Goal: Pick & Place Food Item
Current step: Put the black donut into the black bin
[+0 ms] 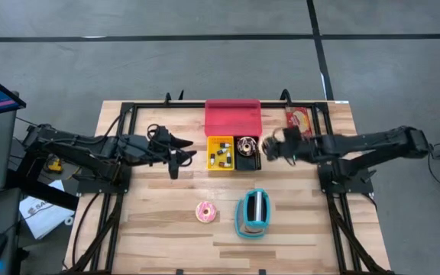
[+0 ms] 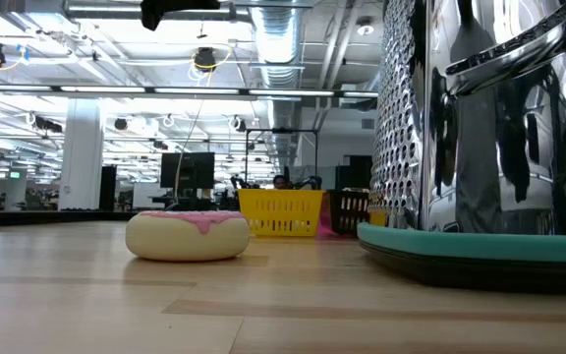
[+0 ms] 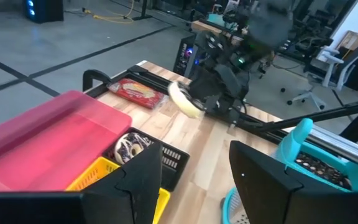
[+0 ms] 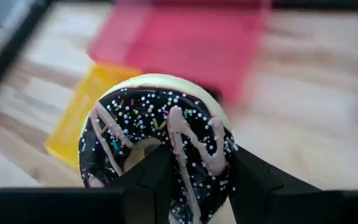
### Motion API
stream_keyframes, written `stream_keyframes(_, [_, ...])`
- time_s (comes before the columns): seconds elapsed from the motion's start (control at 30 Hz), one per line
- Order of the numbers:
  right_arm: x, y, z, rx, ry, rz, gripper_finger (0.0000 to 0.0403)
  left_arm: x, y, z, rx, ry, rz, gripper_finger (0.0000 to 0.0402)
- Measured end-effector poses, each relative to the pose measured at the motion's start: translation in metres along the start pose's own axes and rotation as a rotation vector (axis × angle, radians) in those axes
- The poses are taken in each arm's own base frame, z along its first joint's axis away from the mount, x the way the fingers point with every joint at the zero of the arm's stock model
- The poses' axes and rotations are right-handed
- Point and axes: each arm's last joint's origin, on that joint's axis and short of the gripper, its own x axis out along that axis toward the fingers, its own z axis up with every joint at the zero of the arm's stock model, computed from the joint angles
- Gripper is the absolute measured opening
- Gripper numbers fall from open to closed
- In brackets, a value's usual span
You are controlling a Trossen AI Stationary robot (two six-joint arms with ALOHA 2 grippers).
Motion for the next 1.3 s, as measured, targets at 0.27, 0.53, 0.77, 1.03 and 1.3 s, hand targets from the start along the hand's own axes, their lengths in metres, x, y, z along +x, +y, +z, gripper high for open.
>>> stream_keyframes(0.27, [0.055,-0.010,0.027,-0.022,0.053,0.096,0.0119,0.002,0.003,0.001,0.003,-0.001,0.017,0.0184])
stream_keyframes(0.53, [0.106,0.003,0.007,-0.091,0.205,0.186,0.0119,0.002,0.005,0.000,0.012,0.005,0.038,0.0184])
stream_keyframes(0.77, [0.116,0.014,-0.017,-0.174,0.231,0.158,0.0119,0.002,0.006,-0.002,0.002,0.026,0.047,0.0184])
stream_keyframes(1.03, [0.123,0.018,-0.017,-0.223,0.164,0.085,0.0119,0.002,0.007,-0.003,-0.010,0.032,0.052,0.0184])
stream_keyframes(1.3, [0.124,0.015,-0.012,-0.273,0.164,0.085,0.0126,0.002,0.007,-0.003,-0.013,0.032,0.052,0.0184])
